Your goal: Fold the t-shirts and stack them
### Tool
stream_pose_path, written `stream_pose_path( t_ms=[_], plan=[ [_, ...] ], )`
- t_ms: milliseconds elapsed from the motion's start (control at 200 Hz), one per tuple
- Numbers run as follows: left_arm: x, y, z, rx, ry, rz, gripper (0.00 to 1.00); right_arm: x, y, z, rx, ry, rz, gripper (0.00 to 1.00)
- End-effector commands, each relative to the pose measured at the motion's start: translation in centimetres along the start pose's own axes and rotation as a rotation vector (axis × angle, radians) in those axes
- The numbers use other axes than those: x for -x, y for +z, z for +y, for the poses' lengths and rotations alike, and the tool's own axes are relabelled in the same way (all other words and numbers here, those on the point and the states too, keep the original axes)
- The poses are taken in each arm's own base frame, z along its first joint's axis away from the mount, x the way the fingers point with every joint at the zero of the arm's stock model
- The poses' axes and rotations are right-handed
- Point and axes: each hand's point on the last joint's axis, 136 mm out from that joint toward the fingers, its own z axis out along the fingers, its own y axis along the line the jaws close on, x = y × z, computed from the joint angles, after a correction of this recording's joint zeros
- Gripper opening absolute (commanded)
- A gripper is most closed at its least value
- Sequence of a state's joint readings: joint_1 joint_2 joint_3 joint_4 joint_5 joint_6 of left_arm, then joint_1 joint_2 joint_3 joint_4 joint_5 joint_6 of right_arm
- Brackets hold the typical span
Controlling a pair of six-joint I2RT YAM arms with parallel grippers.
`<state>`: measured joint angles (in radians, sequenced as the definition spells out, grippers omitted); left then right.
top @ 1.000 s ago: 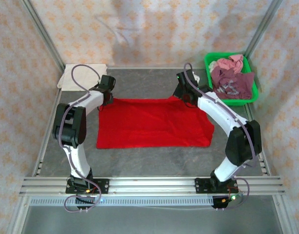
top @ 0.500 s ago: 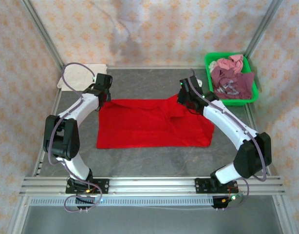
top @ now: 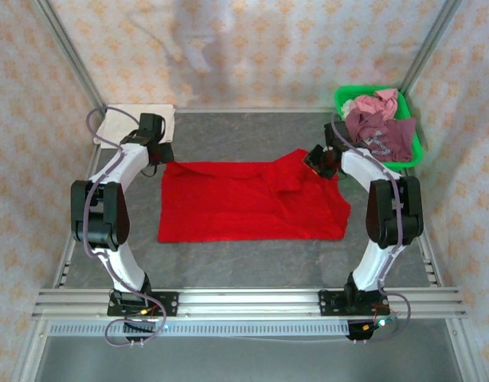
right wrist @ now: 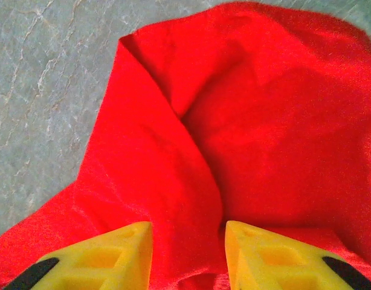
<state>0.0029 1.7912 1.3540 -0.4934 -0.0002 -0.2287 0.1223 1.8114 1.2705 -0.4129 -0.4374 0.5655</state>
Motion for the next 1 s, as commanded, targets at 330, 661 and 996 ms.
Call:
stream_pose_path(
  t_ms=[330, 661, 996],
  plan=[
    [-1.7, -0.3, -1.3, -0.08, -0.033, 0.068, 0.58, -3.4, 4.2, 0.9, 0.16, 0.093, 0.176, 0.34],
    [-2.2, -2.8, -2.4, -0.067, 0.012, 0.033, 0.58, -2.3, -0.5, 2.2, 0.057, -0.037, 0.049, 0.0],
    [-2.7, -2.4, -3.0, -0.052, 0.044, 0.043, 0.58, -4.8, -3.2, 1.5, -0.359, -0.324, -0.01, 0.03]
  ],
)
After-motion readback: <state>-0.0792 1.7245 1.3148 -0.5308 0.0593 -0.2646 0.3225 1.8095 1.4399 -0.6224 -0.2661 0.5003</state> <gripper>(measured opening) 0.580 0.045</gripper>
